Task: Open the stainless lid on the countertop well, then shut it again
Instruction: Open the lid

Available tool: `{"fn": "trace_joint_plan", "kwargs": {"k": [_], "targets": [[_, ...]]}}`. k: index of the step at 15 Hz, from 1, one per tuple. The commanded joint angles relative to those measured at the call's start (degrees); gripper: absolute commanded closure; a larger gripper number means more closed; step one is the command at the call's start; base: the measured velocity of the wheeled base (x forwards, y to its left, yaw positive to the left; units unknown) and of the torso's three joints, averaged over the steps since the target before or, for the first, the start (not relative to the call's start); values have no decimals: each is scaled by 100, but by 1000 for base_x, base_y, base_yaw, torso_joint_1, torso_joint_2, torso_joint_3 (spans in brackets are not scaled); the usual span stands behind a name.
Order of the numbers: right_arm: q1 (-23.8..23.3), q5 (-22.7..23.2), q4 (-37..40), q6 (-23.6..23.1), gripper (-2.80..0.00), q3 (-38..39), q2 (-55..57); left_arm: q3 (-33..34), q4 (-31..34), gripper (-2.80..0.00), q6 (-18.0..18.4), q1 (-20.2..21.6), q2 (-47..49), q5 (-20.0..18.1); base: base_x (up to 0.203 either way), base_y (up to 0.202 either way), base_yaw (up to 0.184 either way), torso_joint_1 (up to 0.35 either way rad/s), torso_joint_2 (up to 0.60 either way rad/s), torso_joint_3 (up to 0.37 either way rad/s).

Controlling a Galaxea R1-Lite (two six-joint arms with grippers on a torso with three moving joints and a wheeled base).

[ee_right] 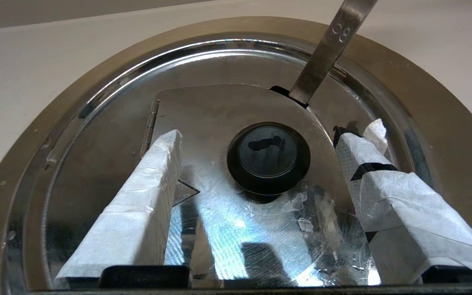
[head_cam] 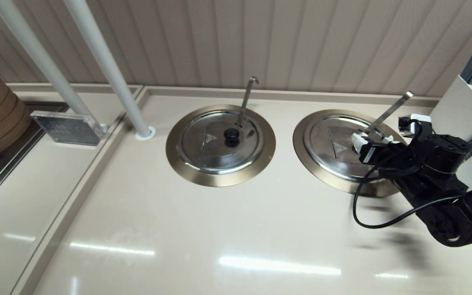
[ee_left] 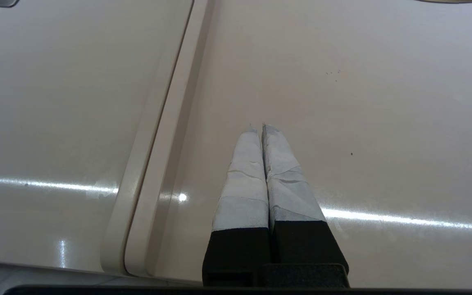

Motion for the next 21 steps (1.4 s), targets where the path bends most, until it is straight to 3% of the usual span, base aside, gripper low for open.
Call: {"fn": "trace_joint_plan", "kwargs": {"k": [1,21], "targets": [[-5,-13,-52,5,-280,-64,202,1,-1,0,-2,1,8,1,0,0,0,0,0,0],[4,40,0,31,-280,-495,546,1,-1,0,-2,0,8,1,0,0,0,0,0,0]]}}
